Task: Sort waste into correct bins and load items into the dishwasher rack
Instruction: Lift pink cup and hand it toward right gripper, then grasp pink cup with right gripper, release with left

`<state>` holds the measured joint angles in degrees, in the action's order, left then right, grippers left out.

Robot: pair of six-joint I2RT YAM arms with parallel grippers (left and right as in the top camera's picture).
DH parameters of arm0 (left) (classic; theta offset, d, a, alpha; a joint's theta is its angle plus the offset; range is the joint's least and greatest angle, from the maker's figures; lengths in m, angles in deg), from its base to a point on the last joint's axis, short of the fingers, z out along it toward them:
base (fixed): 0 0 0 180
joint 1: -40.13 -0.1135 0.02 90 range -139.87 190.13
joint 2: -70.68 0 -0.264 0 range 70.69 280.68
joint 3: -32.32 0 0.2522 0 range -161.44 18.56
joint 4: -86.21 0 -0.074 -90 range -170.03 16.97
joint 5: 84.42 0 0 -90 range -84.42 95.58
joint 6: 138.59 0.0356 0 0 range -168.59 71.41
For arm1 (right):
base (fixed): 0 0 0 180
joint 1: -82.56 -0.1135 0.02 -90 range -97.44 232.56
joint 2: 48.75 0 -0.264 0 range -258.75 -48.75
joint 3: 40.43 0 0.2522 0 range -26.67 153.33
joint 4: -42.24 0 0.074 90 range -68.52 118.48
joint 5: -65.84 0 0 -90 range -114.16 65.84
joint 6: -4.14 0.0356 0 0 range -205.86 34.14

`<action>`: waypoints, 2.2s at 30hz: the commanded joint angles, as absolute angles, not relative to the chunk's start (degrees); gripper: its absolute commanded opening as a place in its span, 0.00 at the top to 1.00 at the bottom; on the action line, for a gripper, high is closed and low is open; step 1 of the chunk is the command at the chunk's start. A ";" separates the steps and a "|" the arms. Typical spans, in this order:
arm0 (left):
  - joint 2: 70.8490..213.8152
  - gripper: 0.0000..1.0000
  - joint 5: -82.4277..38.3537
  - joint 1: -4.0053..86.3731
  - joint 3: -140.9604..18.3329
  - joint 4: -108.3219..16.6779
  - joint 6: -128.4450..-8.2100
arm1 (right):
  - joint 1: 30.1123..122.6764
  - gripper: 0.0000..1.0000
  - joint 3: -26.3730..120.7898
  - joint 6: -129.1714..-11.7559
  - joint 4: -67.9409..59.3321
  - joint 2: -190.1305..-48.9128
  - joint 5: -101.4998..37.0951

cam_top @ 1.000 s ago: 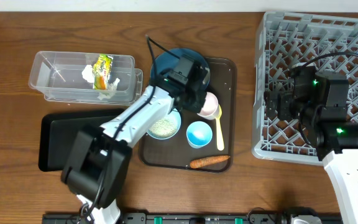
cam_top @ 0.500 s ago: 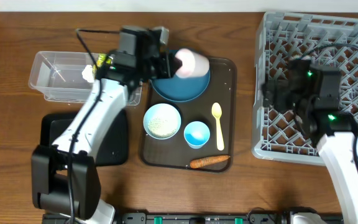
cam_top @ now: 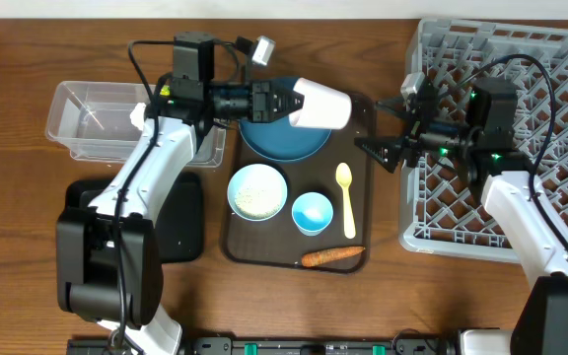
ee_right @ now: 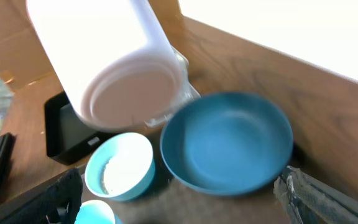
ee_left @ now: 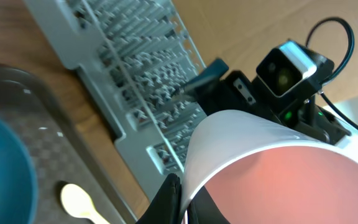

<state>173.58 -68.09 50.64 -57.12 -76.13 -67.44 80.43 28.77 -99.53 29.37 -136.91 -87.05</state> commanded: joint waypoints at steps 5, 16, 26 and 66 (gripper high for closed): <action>174.08 0.94 -71.17 52.41 -57.53 -77.63 -71.07 | 77.15 0.02 29.73 -100.89 37.06 -136.95 -91.64; 174.08 0.94 -71.15 53.46 -57.53 -79.91 -73.39 | 75.92 0.03 29.73 -96.34 44.58 -136.95 -91.97; 174.08 0.94 -71.17 53.46 -57.53 -80.15 -74.44 | 73.48 0.10 29.73 -96.21 45.89 -136.95 -92.10; 173.23 0.79 -29.01 51.82 -57.53 -54.49 -64.67 | 75.62 0.99 29.93 -81.96 30.00 -136.21 -62.11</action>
